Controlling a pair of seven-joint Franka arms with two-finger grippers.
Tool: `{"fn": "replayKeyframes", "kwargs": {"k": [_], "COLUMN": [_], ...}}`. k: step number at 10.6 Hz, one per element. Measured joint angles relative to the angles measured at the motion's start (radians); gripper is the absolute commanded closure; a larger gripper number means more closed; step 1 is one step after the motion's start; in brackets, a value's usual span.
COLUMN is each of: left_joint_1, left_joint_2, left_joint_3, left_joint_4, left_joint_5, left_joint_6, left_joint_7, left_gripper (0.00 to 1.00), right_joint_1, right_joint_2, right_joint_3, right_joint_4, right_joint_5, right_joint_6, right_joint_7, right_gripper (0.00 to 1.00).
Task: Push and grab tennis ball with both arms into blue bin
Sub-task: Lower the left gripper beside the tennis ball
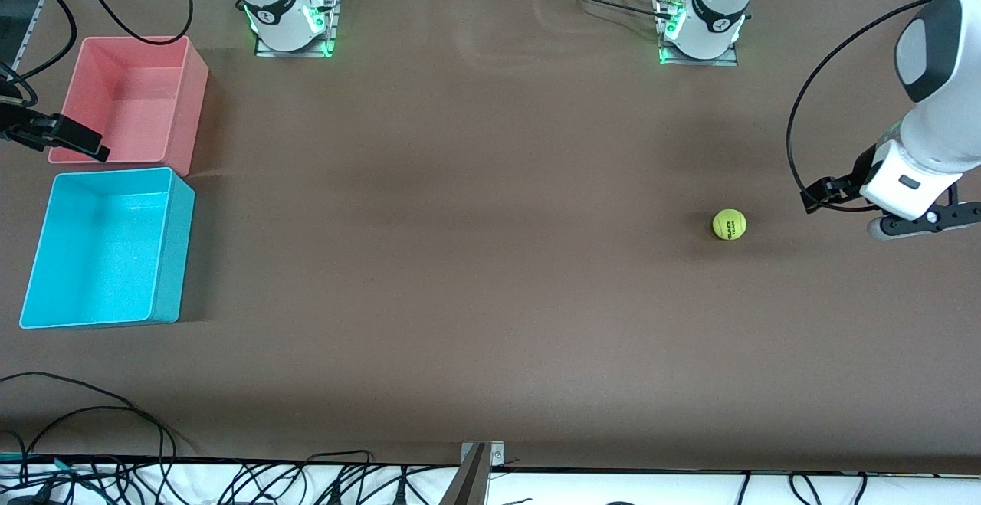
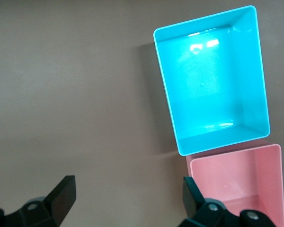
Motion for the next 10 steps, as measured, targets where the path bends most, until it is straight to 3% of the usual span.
{"fn": "replayKeyframes", "kwargs": {"k": [6,10], "left_joint_1": [0.009,0.020], "left_joint_2": [0.030,0.100], "left_joint_3": [0.003,0.003], "left_joint_4": [-0.110,-0.132], "left_joint_5": [-0.051,-0.054], "left_joint_6": [0.158,0.220], "left_joint_7": [-0.001,0.014], "left_gripper": [0.00,0.00], "right_joint_1": [0.000,0.000], "right_joint_2": [0.000,-0.002], "right_joint_3": [0.000,-0.001], "right_joint_4": [0.000,0.001], "right_joint_5": [0.000,0.000], "right_joint_6": [0.000,0.000], "right_joint_7": [0.000,0.000], "right_gripper": [0.00,0.00]}}
